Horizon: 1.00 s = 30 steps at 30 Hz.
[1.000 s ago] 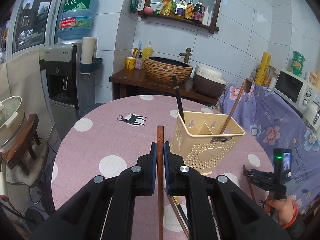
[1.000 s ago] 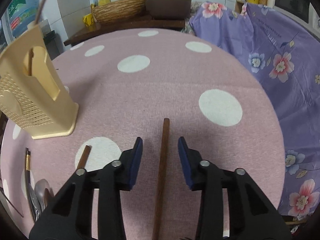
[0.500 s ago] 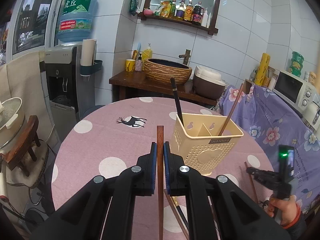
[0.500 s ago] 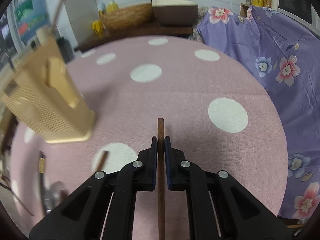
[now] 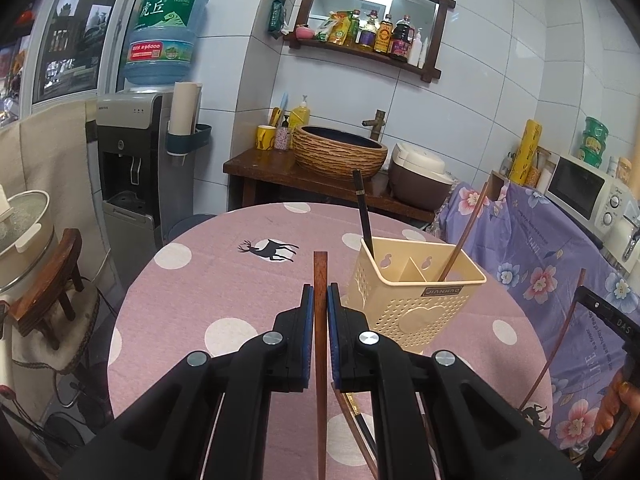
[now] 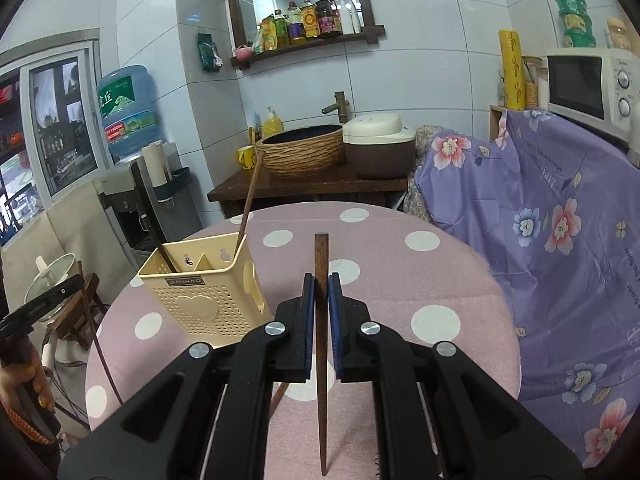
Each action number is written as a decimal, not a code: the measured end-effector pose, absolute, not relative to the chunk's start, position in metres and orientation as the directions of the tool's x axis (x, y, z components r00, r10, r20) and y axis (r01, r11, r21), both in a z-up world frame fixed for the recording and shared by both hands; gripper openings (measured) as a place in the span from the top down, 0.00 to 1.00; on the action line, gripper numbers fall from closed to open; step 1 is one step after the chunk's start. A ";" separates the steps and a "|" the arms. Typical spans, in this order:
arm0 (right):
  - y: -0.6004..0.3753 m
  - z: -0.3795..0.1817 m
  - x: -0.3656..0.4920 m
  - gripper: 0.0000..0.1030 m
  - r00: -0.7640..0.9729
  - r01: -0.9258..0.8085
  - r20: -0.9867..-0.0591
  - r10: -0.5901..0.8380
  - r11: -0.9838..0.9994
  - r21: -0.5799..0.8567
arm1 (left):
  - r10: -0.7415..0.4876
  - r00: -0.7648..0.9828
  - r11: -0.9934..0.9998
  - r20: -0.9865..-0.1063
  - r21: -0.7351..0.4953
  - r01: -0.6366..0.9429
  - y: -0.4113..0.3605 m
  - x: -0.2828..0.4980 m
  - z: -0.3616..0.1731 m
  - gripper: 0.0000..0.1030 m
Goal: Organize utensils
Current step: 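Lift both brown chopsticks and carry them over the beige utensil holder, then lower both chopsticks into the holder and open both tools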
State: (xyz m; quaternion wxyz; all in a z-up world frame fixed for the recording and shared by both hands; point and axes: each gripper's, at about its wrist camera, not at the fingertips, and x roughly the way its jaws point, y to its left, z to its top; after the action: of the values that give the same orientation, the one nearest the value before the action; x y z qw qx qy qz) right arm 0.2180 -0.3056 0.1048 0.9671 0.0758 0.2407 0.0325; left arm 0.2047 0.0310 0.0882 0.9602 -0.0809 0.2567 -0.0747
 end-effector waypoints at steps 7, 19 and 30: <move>-0.307 0.110 0.215 0.92 0.885 -0.031 -0.453 0.105 0.985 0.167 | -0.180 0.870 0.976 -0.459 -0.191 0.101 0.037 0.199 0.095 0.92; -0.278 0.214 0.231 0.92 0.944 -0.120 -0.296 0.145 0.987 0.104 | -0.190 0.934 0.978 -0.302 -0.135 0.156 0.033 0.206 0.193 0.92; -0.245 0.285 0.275 0.92 0.958 -0.173 -0.198 0.210 0.967 0.186 | -0.260 0.936 0.962 -0.237 -0.149 0.230 -0.012 0.240 0.256 0.92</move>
State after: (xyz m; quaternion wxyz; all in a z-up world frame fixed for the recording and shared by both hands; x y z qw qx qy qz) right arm 0.2746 -0.2450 0.2850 0.9858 0.0835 0.1086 0.0971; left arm 0.2402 -0.0117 0.2557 0.9821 -0.0593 0.1281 -0.1249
